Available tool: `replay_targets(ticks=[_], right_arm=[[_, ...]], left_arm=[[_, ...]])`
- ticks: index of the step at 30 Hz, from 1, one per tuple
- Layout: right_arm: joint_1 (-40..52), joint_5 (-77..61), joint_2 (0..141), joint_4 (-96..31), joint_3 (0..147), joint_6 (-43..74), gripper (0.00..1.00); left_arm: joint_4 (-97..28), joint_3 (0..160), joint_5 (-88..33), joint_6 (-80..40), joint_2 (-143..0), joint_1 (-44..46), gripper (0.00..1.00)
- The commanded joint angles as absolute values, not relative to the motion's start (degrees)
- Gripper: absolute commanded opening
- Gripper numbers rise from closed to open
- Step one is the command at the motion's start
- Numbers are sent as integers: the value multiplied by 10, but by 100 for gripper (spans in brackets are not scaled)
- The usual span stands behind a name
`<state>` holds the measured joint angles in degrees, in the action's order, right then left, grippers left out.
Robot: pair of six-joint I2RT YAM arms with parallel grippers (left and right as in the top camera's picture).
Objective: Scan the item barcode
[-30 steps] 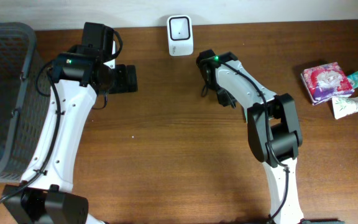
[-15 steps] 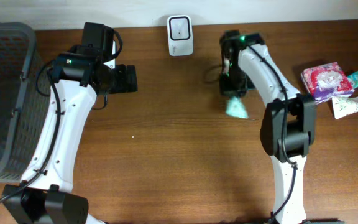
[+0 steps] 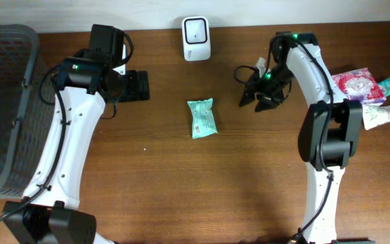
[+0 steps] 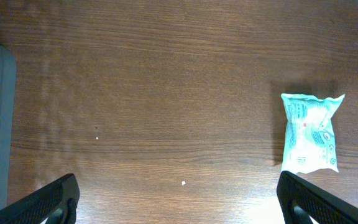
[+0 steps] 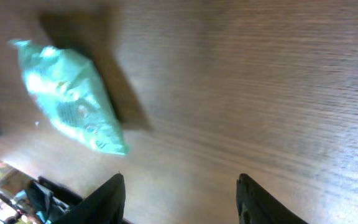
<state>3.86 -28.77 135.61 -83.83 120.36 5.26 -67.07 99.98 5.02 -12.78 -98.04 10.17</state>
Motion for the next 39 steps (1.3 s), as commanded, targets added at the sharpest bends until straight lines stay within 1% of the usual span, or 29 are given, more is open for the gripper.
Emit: replay_targets(ticks=[1, 2, 3, 5, 6, 7, 10, 12, 13, 14, 18, 19, 21, 24, 26, 27, 28, 29, 32, 34, 37, 39], right_arm=[[93, -281, 1355, -818, 1228, 20, 63], [107, -293, 1355, -786, 1220, 24, 70], [116, -316, 1355, -764, 1208, 24, 74], [125, -341, 1355, -684, 1142, 76, 74], [130, -394, 1355, -631, 1099, 76, 74], [135, -415, 1355, -602, 1076, 76, 74], [159, -421, 1355, -509, 1006, 107, 72], [173, -413, 1355, -477, 993, 115, 62], [177, -414, 1355, -472, 993, 115, 47], [179, -414, 1355, -469, 993, 115, 4], [175, -406, 1328, -500, 1043, 115, 4], [175, -362, 1307, -517, 1063, 120, 4], [177, -219, 1258, -571, 1106, 132, 4], [177, -137, 1239, -614, 1108, 124, 4], [189, -32, 1239, -630, 1107, 130, 4], [196, -8, 1241, -637, 1107, 130, 4], [194, -17, 1241, -639, 1105, 130, 39], [177, -63, 1242, -635, 1105, 130, 74], [115, -247, 1289, -632, 1104, 74, 77], [87, -309, 1343, -631, 1104, 59, 78], [55, -453, 1381, -627, 1104, -9, 78], [54, -457, 1394, -625, 1104, -9, 78]], left_arm=[[-671, 1003, 56, -117, -978, 103, 99], [-671, 1003, 56, -117, -978, 103, 99], [-671, 1003, 56, -117, -978, 103, 99], [-671, 1003, 56, -117, -978, 103, 99], [-671, 1003, 56, -117, -978, 103, 99], [-671, 1003, 56, -117, -978, 103, 99], [-671, 1003, 56, -117, -978, 103, 99], [-671, 1003, 56, -117, -978, 103, 99], [-671, 1003, 56, -117, -978, 103, 99], [-671, 1003, 56, -117, -978, 103, 99], [-671, 1003, 56, -117, -978, 103, 99], [-671, 1003, 56, -117, -978, 103, 99], [-671, 1003, 56, -117, -978, 103, 99], [-671, 1003, 56, -117, -978, 103, 99], [-671, 1003, 56, -117, -978, 103, 99], [-671, 1003, 56, -117, -978, 103, 99], [-671, 1003, 56, -117, -978, 103, 99], [-671, 1003, 56, -117, -978, 103, 99], [-671, 1003, 56, -117, -978, 103, 99], [-671, 1003, 56, -117, -978, 103, 99], [-671, 1003, 56, -117, -978, 103, 99], [-671, 1003, 56, -117, -978, 103, 99]])
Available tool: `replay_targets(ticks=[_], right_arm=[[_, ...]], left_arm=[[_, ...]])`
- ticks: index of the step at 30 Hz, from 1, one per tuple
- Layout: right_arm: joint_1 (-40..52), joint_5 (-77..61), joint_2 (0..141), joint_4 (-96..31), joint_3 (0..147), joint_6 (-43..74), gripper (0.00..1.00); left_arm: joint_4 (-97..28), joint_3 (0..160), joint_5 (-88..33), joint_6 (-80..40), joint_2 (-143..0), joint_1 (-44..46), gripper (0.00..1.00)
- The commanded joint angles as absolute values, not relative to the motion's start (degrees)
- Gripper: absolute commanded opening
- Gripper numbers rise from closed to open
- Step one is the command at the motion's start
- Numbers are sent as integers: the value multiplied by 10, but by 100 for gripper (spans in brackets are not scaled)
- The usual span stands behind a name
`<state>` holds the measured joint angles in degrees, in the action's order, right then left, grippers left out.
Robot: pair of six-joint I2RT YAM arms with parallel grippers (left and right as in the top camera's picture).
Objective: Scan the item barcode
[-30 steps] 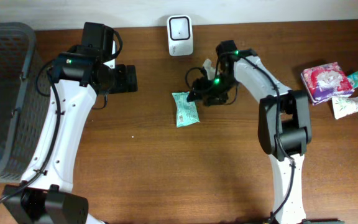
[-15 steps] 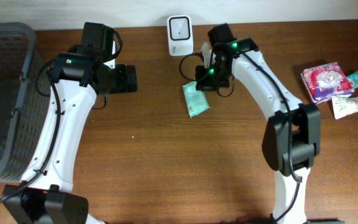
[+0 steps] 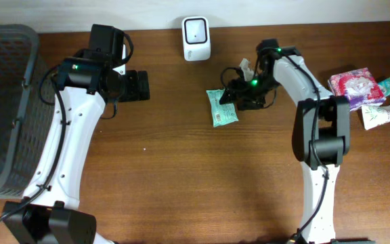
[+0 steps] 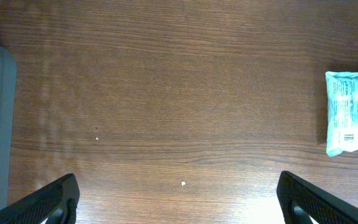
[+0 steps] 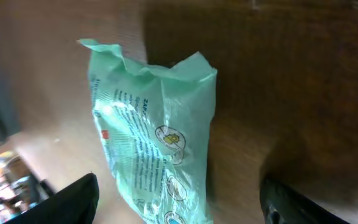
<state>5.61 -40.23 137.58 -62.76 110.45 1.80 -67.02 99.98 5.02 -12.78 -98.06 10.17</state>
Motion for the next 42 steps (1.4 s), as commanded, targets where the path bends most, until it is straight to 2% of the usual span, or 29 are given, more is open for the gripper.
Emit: replay_targets(ticks=[1, 3, 5, 8, 12, 15, 17, 22, 23, 24, 25, 26, 30, 31, 32, 36, 37, 38, 39, 42], right_arm=[[60, -457, 1400, -621, 1104, -8, 78], [80, -457, 1412, -602, 1103, -8, 57], [99, -455, 1414, -571, 1101, -6, 4], [101, -453, 1404, -568, 1120, 25, 4], [121, -230, 1320, -639, 1178, 39, 4], [169, -179, 1317, -636, 1163, 39, 4], [213, -96, 1317, -620, 1145, 87, 4], [296, -96, 1331, -609, 1157, 130, 5], [292, -95, 1331, -613, 1164, 130, 12], [274, -94, 1331, -625, 1180, 130, 44], [257, -94, 1331, -628, 1181, 130, 61], [241, -95, 1335, -631, 1180, 126, 61], [249, -128, 1371, -610, 1169, 46, 58], [256, -116, 1374, -602, 1167, 47, 52], [264, -99, 1374, -597, 1164, 47, 51], [277, -74, 1374, -585, 1144, 47, 51], [277, -63, 1374, -574, 1122, 48, 29], [277, -63, 1374, -571, 1119, 49, 13], [277, -63, 1374, -559, 1120, 49, 4], [244, -6, 1373, -503, 1233, 76, 4]], left_arm=[[-671, 1003, 56, -117, -978, 103, 99], [-671, 1003, 56, -117, -978, 103, 99], [-671, 1003, 56, -117, -978, 103, 99], [-671, 1003, 56, -117, -978, 103, 99], [-671, 1003, 56, -117, -978, 103, 99], [-671, 1003, 56, -117, -978, 103, 99], [-671, 1003, 56, -117, -978, 103, 99], [-671, 1003, 56, -117, -978, 103, 99], [-671, 1003, 56, -117, -978, 103, 99], [-671, 1003, 56, -117, -978, 103, 99], [-671, 1003, 56, -117, -978, 103, 99], [-671, 1003, 56, -117, -978, 103, 99], [-671, 1003, 56, -117, -978, 103, 99], [-671, 1003, 56, -117, -978, 103, 99], [-671, 1003, 56, -117, -978, 103, 99], [-671, 1003, 56, -117, -978, 103, 99], [-671, 1003, 56, -117, -978, 103, 99], [-671, 1003, 56, -117, -978, 103, 99], [-671, 1003, 56, -117, -978, 103, 99], [-671, 1003, 56, -117, -978, 103, 99]])
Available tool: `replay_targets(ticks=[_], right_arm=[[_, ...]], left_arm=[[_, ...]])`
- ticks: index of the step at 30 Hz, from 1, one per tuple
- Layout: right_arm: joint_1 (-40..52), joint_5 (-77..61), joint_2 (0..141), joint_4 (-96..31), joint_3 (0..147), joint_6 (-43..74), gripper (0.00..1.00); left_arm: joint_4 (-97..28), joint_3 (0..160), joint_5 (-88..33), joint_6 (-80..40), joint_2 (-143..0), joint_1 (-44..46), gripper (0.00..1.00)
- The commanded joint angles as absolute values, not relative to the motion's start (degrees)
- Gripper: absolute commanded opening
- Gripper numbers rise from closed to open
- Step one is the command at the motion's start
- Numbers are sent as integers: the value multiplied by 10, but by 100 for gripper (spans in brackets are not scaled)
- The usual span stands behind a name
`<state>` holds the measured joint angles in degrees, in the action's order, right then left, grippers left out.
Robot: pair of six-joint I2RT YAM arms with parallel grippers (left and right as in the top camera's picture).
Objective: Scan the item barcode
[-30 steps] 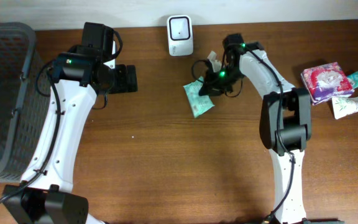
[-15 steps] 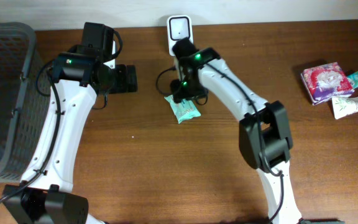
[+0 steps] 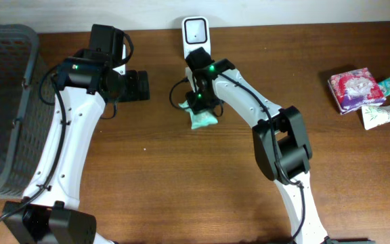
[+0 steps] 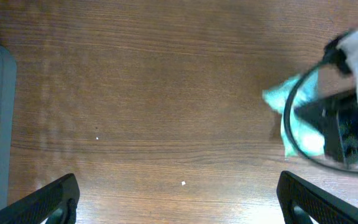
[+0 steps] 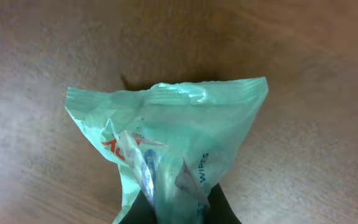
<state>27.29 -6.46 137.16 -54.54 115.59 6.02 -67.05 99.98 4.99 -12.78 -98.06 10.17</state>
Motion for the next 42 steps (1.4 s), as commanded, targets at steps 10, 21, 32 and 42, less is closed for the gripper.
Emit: replay_targets(ticks=[10, 21, 32, 42], right_arm=[[197, -8, 1419, -17, 1256, 197, 4], [-17, 77, 1250, -405, 1257, 196, 4], [-362, 73, 1283, -585, 1204, 196, 19], [-328, -73, 1042, -810, 1202, 213, 99]], left_arm=[[-671, 1003, 56, -117, -978, 103, 99], [-671, 1003, 56, -117, -978, 103, 99], [-671, 1003, 56, -117, -978, 103, 99], [-671, 1003, 56, -117, -978, 103, 99]])
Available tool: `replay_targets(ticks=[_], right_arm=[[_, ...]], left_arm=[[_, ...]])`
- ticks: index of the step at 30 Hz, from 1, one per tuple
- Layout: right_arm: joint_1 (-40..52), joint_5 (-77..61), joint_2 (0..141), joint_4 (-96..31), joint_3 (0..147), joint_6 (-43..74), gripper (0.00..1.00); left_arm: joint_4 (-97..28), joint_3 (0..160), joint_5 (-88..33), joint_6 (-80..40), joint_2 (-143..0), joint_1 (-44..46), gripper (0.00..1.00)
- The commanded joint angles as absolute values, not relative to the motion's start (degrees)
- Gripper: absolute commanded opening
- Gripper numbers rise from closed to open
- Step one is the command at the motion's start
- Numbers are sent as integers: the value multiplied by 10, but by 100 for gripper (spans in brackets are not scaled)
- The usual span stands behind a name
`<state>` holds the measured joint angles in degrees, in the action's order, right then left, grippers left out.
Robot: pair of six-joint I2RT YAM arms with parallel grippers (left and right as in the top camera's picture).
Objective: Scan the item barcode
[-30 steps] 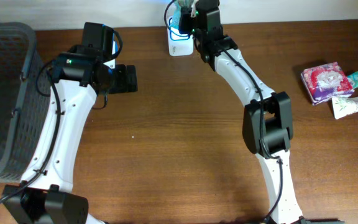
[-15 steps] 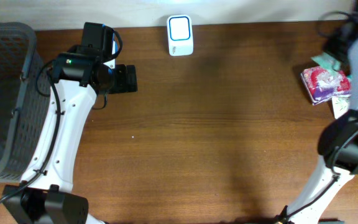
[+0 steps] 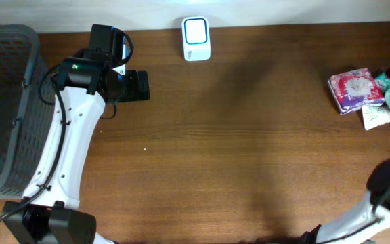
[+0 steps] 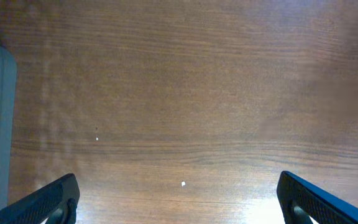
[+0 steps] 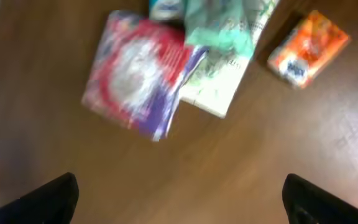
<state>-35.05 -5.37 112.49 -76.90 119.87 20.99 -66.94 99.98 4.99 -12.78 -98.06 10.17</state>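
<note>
The green wipes pack lies at the table's far right, on top of a white packet (image 3: 378, 116). In the right wrist view the green pack (image 5: 222, 28) sits at the top of the frame. My right gripper (image 5: 179, 202) hovers open above that pile, nothing between its fingers. The white barcode scanner (image 3: 196, 30) stands at the back centre. My left gripper (image 4: 179, 199) is open over bare wood at the left (image 3: 137, 86), empty.
A red-and-purple pack (image 5: 138, 81), a small orange box (image 5: 308, 46) and a teal pack (image 3: 388, 84) lie by the green pack. A grey basket (image 3: 5, 102) fills the left edge. Only blurred dark parts of my right arm show at the overhead view's right border.
My right gripper was shut on the green pack in front of the scanner. Now the pack lies on the pile at the far right and the gripper is open above it. Left arm unchanged.
The green pack lay mid-table with my open right gripper to its right. Then the gripper was at the pack, which had shifted right. Then the gripper held it just below the scanner. Now the pack rests among the items at the far right, released.
</note>
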Motion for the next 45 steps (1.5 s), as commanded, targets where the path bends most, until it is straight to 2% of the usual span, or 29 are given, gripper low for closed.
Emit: replay_targets(ticks=[1, 5, 9, 10, 17, 21, 31, 35, 37, 40, 43, 45], right_arm=[[-302, -71, 980, -844, 1181, 183, 99], [-215, -102, 744, -825, 1010, 166, 99], [-157, -181, 597, -876, 892, 166, 99], [-158, -180, 587, -935, 889, 165, 99], [-157, -145, 588, -962, 889, 133, 99], [-157, -144, 568, -967, 889, 88, 99], [-158, -174, 405, -942, 886, 72, 99], [-153, -176, 391, -938, 881, 32, 99], [-110, -178, 342, -867, 822, 34, 99], [-9, -174, 207, -684, 622, 34, 99], [-1, -173, 145, -615, 501, 34, 99], [-1, -135, 141, -525, 449, 34, 99]], left_arm=[[-671, 1003, 56, -117, -978, 103, 99], [-671, 1003, 56, -117, -978, 103, 99], [-671, 1003, 56, -117, -978, 103, 99], [-671, 1003, 56, -117, -978, 103, 99], [-671, 1003, 56, -117, -978, 103, 99], [-671, 1003, 56, -117, -978, 103, 99], [-671, 1003, 56, -117, -978, 103, 99], [-671, 1003, 56, -117, -978, 103, 99], [-671, 1003, 56, -117, -978, 103, 99], [-671, 1003, 56, -117, -978, 103, 99], [-671, 1003, 56, -117, -978, 103, 99], [-671, 1003, 56, -117, -978, 103, 99]])
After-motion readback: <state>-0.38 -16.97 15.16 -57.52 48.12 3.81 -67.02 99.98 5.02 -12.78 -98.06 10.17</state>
